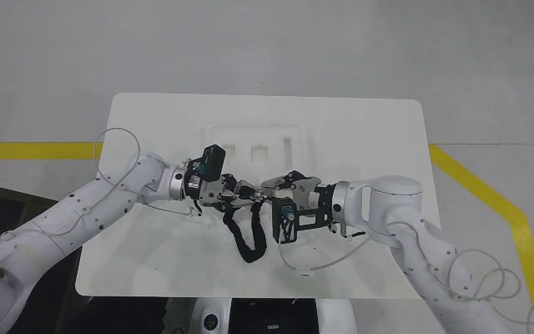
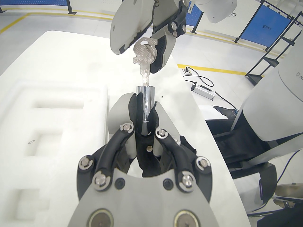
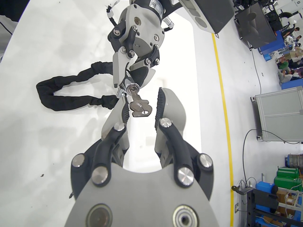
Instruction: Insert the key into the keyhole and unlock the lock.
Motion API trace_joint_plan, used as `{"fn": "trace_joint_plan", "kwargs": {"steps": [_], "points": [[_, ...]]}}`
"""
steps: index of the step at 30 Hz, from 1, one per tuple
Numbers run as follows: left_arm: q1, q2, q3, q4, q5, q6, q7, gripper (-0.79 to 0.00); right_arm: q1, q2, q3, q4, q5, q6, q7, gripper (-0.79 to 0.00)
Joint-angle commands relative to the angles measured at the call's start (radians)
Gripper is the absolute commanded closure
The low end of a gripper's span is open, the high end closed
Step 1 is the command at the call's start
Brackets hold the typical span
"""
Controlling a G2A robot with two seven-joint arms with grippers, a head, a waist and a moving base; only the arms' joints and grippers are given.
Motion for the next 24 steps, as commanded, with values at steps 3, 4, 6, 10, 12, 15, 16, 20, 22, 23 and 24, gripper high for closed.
{"fn": "trace_joint_plan", "kwargs": {"steps": [3,4,6,10,12,15,16,20,22,23,24], "points": [[0.001,0.001,0.000,-0.002,0.002,0.000,0.001,0.000,0.004,0.001,-0.006,-0.001,-0.006,-0.002,-0.006,-0.089],[0.001,0.001,0.000,-0.002,0.002,0.000,0.001,0.000,0.004,0.002,-0.007,0.001,-0.003,-0.004,-0.006,-0.049],[0.001,0.001,0.000,-0.004,0.004,0.000,0.002,0.000,0.004,0.002,-0.007,0.007,0.017,-0.007,-0.007,0.000],[0.002,0.000,0.000,-0.004,0.006,0.000,0.005,0.000,0.005,0.002,-0.007,0.033,0.095,-0.018,0.011,0.000],[0.003,0.000,0.000,-0.005,0.008,0.000,0.009,0.000,0.009,0.001,-0.008,0.045,0.147,-0.019,0.031,0.000],[0.004,-0.001,0.000,-0.004,0.013,0.000,0.016,0.000,0.012,-0.001,-0.013,0.060,0.225,0.003,0.080,0.000],[0.004,-0.002,0.000,-0.004,0.015,0.000,0.019,0.000,0.013,-0.001,-0.016,0.062,0.254,0.014,0.096,0.000],[0.005,-0.003,0.000,-0.002,0.025,0.000,0.027,0.000,0.023,-0.004,-0.037,0.078,0.377,0.052,0.182,0.000],[0.005,-0.003,0.000,-0.001,0.029,0.000,0.031,0.000,0.033,-0.006,-0.051,0.090,0.438,0.081,0.241,0.000],[0.005,-0.004,0.000,0.000,0.031,0.000,0.033,0.000,0.038,-0.008,-0.059,0.092,0.473,0.101,0.264,0.000],[0.004,-0.004,0.000,0.000,0.034,0.000,0.036,0.000,0.043,-0.009,-0.065,0.096,0.507,0.121,0.283,0.000]]}}
